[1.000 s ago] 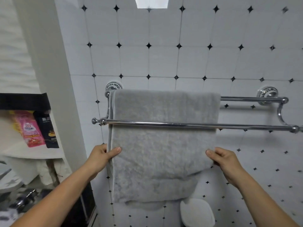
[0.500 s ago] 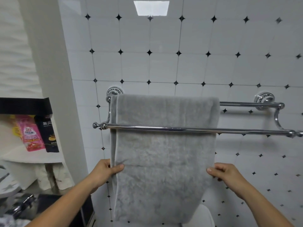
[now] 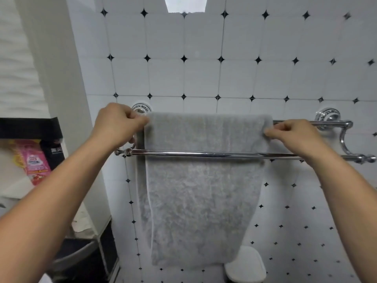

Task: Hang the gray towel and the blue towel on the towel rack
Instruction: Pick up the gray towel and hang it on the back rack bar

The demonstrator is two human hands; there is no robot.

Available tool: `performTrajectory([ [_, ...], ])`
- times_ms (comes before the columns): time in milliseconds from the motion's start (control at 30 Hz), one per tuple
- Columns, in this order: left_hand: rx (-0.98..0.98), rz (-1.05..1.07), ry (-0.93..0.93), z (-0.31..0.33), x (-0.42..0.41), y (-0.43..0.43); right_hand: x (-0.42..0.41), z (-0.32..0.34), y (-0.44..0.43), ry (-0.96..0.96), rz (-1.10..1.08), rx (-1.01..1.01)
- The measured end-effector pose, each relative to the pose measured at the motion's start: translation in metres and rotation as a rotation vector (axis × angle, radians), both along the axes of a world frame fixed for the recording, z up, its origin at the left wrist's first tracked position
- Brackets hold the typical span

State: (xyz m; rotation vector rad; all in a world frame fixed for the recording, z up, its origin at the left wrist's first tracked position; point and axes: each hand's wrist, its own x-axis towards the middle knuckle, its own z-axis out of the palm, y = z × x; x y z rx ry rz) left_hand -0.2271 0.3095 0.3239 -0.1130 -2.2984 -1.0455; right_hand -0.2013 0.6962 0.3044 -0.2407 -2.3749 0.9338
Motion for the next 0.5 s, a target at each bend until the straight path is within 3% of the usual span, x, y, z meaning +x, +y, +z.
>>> performTrajectory([
  [133,-0.263,0.098,-0.17,-0.002,-0.019,0.019,-0.013,0.007,-0.003,-0.044,0.176,-0.258],
  [367,-0.081,0.249,-0.149,-0.017,-0.03,0.019,-0.019,0.003,0.008,-0.114,0.319,-0.531],
  [500,0.16,0.157,-0.143,-0.025,-0.035,0.019,-0.022,0.007,0.009,-0.161,0.423,-0.762],
])
